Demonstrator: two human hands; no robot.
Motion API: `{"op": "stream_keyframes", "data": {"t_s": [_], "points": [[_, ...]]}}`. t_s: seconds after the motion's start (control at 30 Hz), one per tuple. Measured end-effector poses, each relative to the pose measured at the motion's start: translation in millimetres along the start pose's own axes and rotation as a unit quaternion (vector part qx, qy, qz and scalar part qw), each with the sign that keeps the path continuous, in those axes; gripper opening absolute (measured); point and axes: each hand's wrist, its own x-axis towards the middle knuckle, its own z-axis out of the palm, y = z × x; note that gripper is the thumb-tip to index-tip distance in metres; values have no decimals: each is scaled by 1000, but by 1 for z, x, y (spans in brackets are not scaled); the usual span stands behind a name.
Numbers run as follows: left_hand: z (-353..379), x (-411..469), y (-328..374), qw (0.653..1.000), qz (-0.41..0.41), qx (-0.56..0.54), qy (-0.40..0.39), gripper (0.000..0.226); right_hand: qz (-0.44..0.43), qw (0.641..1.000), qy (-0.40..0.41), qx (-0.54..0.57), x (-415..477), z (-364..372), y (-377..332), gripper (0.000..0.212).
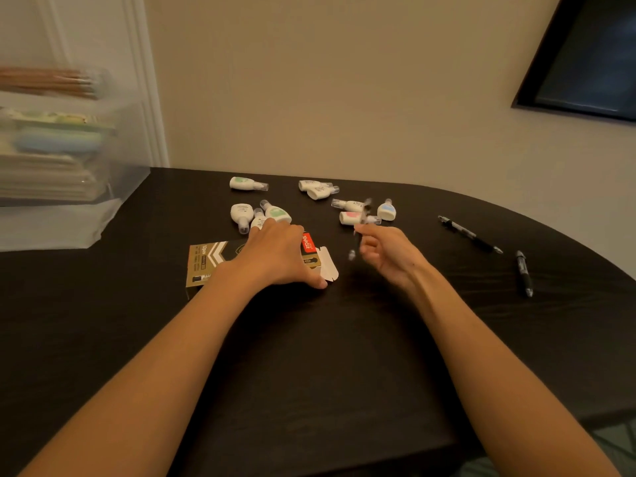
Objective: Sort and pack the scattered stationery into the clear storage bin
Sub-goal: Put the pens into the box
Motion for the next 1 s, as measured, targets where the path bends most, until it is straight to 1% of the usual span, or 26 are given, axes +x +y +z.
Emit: {"op": "stream_keyframes", "data": {"t_s": [0.07,0.17,0.23,0.33,0.4,0.47,0.53,0.6,0.63,0.73,0.9,0.93,1.0], "points": [[-1,0,-1,1000,-2,-2,4,84,-24,999,8,45,-6,10,0,2],[-3,-2,-1,1000,-10,-4,13,87,-30,997,5,76,-10,21,5,4],[-3,-2,-1,1000,-15,-9,16,86,-29,998,-24,51,-11,27,10,4],[-3,-2,-2,999,-17,-18,26,81,-15,996,-82,-33,-13,37,18,12],[-3,-3,-4,999,-21,-23,30,85,-7,995,-90,-35,-13,39,19,14],[-3,-4,-5,999,-29,-19,31,92,-5,997,-75,1,-13,36,15,18],[-4,-4,-7,999,-34,-18,29,95,-12,997,-36,72,-12,30,12,22],[-4,-5,-7,999,-36,-25,26,95,-30,991,10,131,-11,24,10,20],[-5,-5,-7,999,-36,-28,26,94,-37,990,23,137,-11,22,10,17],[-5,-6,-6,999,-36,-25,31,92,-44,993,7,106,-14,21,11,14],[-5,-5,-7,998,-35,-9,42,91,-69,991,-40,107,-15,24,10,16],[-4,-5,-5,998,-30,-10,45,90,-73,992,-61,82,-16,25,11,16],[-2,-5,-2,998,-16,-19,55,84,-78,990,-115,-6,-19,30,16,17]]}}
